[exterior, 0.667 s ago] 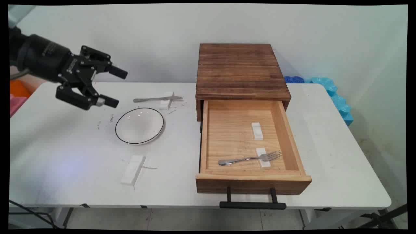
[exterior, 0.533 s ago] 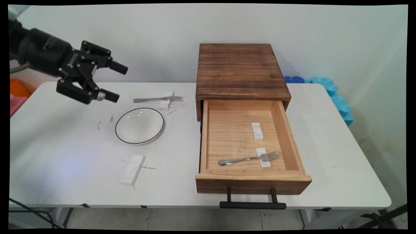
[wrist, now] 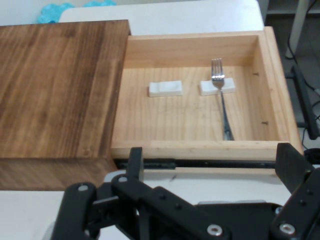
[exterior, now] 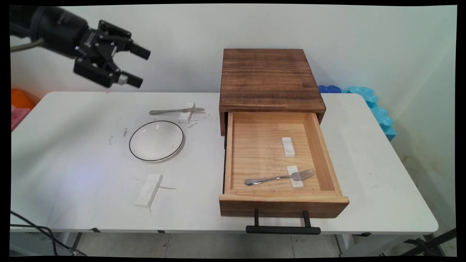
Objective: Pick up the knife from the left of the white plate
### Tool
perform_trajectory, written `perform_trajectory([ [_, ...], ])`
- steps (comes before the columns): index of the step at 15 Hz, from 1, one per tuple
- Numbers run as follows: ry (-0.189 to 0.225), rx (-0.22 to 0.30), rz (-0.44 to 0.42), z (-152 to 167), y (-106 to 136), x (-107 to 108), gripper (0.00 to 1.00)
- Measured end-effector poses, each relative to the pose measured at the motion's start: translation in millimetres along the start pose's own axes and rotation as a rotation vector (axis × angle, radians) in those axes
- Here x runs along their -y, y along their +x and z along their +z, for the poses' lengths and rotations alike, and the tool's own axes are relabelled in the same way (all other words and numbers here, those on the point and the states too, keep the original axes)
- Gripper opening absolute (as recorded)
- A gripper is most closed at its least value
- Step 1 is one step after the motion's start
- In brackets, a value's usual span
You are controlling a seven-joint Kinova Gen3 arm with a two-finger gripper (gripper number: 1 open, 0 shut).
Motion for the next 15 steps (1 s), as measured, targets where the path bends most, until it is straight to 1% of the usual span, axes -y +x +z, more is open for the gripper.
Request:
perform_trajectory([
  [4,0.03,0.048,0.004,8.7,15.7,29.0,1.0],
  [8,0.049,0.14,0.024,25.3,28.0,69.7,1.0],
  [12,0.063,0.234,0.04,42.9,26.7,108.3,1.0],
  [15,0.066,0.31,0.053,61.5,18.3,137.7,1.0],
])
